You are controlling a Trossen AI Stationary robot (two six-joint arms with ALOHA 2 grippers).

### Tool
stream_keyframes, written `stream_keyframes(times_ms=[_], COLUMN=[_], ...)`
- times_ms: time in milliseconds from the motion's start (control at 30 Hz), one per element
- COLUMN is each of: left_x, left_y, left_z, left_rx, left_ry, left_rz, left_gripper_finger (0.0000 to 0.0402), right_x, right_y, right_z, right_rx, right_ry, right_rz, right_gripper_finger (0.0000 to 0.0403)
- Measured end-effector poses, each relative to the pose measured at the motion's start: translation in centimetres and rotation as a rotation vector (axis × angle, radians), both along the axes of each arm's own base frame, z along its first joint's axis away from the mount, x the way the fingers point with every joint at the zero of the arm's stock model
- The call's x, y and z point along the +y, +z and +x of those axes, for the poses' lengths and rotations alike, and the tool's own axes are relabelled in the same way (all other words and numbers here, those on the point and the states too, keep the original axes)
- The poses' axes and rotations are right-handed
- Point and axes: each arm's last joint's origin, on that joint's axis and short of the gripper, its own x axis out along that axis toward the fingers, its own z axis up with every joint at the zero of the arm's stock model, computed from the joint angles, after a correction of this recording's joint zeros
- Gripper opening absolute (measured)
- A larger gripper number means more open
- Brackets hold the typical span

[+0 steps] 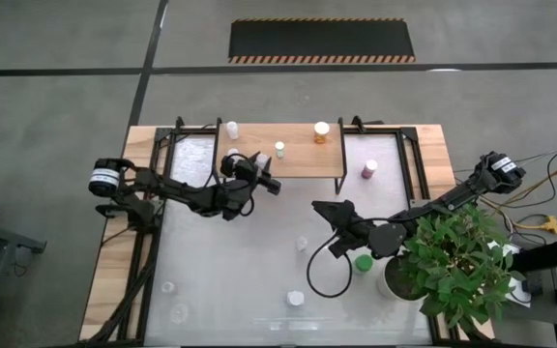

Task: Pick and place medicine bottles onto shelf by color
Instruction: Put the white pill bottle on the shelf

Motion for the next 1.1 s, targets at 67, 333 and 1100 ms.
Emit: stream_keyframes(times_ms=[67, 333, 1100], left_x=[0.1, -0.3, -10.7], left_y=[0.0, 0.7, 10.1], left_z=[0.0, -0.3, -7.1], left_rx=[0.0, 0.026, 0.138], left_ry=[0.003, -0.009, -0.496], left_rz=[0.0, 0.026, 0.381], left_gripper_finger=[0.0175, 0.0212, 0.0212], right_x=[0.0, 0.0, -4.7], right_y=[0.0, 0.0, 1.9], right_z=[0.0, 0.0, 2.7], right_rx=[-0.004, -0.083, -0.44], right_ry=[-0.001, -0.017, -0.007], right_rz=[0.007, 0.141, 1.168], right_gripper_finger=[0.0226, 0.0226, 0.0137])
